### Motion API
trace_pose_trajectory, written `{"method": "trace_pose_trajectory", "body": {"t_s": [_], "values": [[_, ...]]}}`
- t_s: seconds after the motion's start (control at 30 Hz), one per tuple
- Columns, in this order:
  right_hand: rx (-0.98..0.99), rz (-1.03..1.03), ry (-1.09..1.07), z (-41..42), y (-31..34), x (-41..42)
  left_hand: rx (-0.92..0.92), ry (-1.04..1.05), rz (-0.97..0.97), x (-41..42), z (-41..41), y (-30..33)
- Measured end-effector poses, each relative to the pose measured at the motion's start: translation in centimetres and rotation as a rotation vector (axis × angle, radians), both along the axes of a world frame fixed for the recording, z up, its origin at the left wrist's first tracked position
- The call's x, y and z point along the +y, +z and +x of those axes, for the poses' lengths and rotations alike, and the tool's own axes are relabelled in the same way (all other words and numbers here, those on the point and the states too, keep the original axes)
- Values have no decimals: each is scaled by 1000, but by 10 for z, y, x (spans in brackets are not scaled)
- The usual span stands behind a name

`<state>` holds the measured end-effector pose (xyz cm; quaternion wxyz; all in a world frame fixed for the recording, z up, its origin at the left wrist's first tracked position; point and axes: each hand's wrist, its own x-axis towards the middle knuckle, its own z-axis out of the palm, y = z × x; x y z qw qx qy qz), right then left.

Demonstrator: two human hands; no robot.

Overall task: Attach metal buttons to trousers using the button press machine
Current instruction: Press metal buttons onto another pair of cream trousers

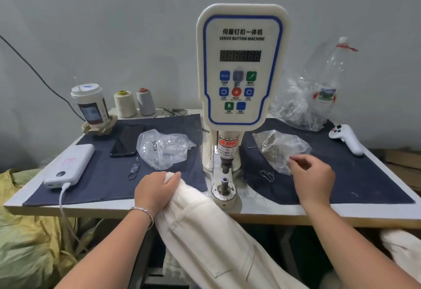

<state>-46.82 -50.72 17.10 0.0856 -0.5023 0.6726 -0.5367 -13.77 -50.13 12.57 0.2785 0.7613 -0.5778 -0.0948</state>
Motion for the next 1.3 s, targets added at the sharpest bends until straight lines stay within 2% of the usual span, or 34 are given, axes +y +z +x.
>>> {"method": "trace_pose_trajectory", "body": {"t_s": [0.13,0.2,0.43,0.6,0.8,1.0,1.3], "values": [[-477,149,253,32,17,18,-4,6,-12,-2,0,-1],[-581,188,386,54,21,26,-5,12,-18,-2,0,-2],[-585,419,539,91,28,32,-1,21,-32,-3,2,-4],[-694,514,546,96,34,31,-22,22,-20,-4,3,-6],[-1010,630,573,97,34,29,-25,21,-27,-5,2,-6],[-1192,716,512,96,38,27,3,8,-46,-4,2,-5],[-1188,708,494,91,46,30,32,-16,-60,-2,1,-4]]}}
